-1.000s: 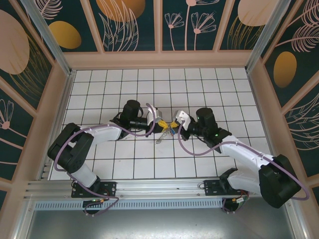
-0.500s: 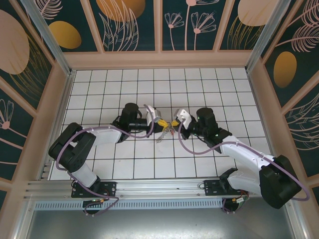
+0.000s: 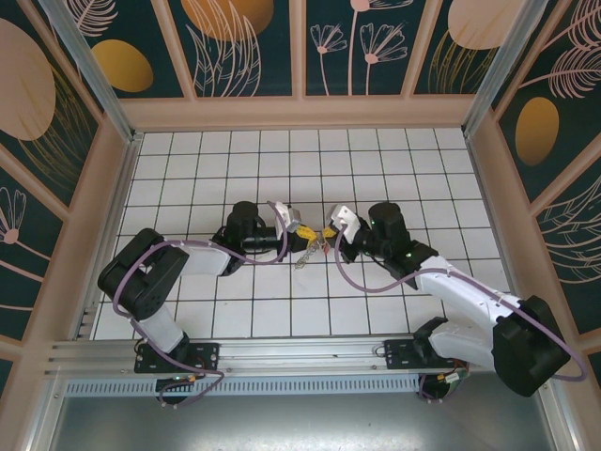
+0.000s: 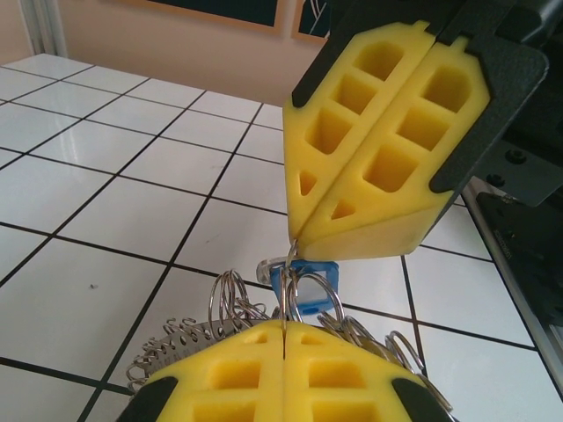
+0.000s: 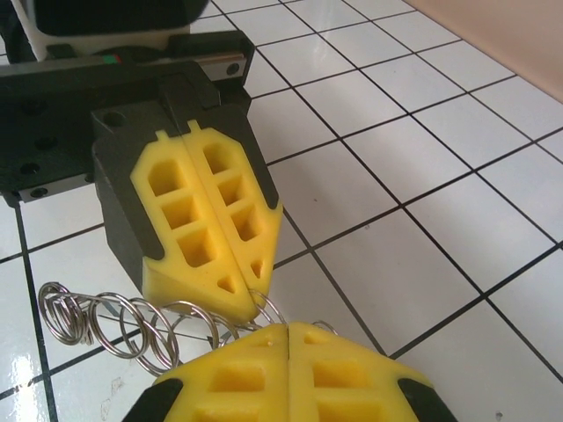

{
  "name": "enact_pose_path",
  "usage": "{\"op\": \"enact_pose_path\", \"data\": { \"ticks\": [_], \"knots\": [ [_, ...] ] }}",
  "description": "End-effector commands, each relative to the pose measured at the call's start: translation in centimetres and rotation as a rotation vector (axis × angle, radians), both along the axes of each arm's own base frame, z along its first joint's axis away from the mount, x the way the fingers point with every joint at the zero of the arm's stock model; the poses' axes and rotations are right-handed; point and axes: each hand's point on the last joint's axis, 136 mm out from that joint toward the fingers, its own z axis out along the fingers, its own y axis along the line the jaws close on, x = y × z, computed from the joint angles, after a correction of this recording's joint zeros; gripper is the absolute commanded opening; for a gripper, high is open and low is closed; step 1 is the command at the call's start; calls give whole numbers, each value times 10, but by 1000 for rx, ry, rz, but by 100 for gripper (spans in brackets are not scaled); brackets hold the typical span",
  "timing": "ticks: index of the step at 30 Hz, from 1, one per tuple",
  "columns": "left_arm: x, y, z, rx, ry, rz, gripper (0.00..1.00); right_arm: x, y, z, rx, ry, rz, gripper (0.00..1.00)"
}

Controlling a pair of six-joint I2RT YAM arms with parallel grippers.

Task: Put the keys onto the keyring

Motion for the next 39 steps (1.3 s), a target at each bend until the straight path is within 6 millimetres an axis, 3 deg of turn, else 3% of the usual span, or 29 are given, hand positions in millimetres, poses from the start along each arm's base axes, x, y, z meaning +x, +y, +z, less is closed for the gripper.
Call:
{"op": "enact_pose_path", "data": {
  "ticks": [1, 12, 14, 16, 20, 39],
  "knots": [
    [0, 2, -4, 1, 21, 0, 5, 9, 5, 30, 20, -90, 5, 0],
    [4, -2, 5, -14, 11, -8, 13, 9, 13, 33, -6, -92, 42, 0],
    [6, -3, 9, -18, -1, -1, 19, 8, 13, 32, -7, -90, 46, 0],
    [6, -4, 13, -21, -11, -9, 16, 8, 14, 32, -7, -88, 49, 0],
    [8, -5, 21, -31, -19, -5, 21, 7, 14, 31, -10, -87, 52, 0],
    [7, -12, 8, 64, -9, -91, 23, 6, 15, 31, -6, -90, 59, 0]
  ]
}}
